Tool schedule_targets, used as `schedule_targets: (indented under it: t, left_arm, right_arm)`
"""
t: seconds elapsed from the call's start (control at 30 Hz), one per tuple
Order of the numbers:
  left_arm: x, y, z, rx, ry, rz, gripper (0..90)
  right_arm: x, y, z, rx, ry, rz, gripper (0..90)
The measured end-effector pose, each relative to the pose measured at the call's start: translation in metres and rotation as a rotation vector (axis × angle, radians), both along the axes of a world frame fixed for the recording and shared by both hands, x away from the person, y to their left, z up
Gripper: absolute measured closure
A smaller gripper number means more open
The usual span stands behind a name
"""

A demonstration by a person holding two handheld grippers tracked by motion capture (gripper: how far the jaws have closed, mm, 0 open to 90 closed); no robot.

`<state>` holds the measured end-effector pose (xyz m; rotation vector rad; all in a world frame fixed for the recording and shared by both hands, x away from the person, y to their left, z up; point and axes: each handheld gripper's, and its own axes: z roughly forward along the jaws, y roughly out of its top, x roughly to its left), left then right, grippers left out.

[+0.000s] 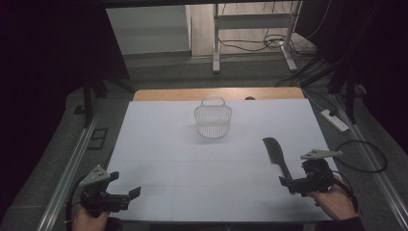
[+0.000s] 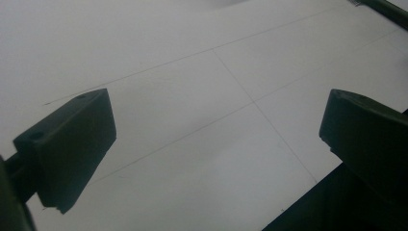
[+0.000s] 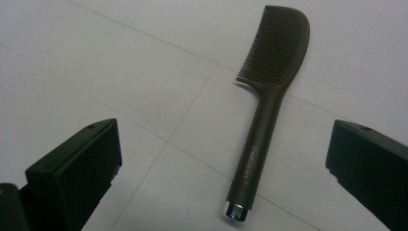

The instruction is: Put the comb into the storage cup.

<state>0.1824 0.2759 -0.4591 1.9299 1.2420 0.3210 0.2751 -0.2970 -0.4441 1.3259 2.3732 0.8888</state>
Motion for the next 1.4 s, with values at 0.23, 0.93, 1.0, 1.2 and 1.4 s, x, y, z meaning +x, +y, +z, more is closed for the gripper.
schedule_targets:
  t: [0.23, 0.93, 1.0, 1.2, 1.4]
  left_arm:
    - [0.000, 0.000, 0.000, 0.000, 0.001, 0.000, 0.0]
    - [0.001, 0.001, -0.001, -0.006, 0.010, -0.001, 0.1]
    - [0.001, 0.001, -0.001, -0.008, 0.011, -0.001, 0.1]
    - [0.002, 0.001, -0.001, -0.012, 0.012, 0.000, 0.1]
    - [0.002, 0.001, -0.001, -0.011, 0.015, 0.000, 0.2]
  right_arm:
    - [0.009, 0.007, 0.000, -0.032, 0.009, 0.020, 0.0]
    - [0.043, 0.028, -0.003, -0.080, 0.088, 0.008, 0.0]
    - [0.044, 0.029, -0.003, -0.099, 0.069, 0.025, 13.7]
    - [0.045, 0.027, 0.000, -0.085, 0.074, 0.059, 51.4]
    - [0.051, 0.026, 0.001, -0.103, 0.100, 0.098, 89.1]
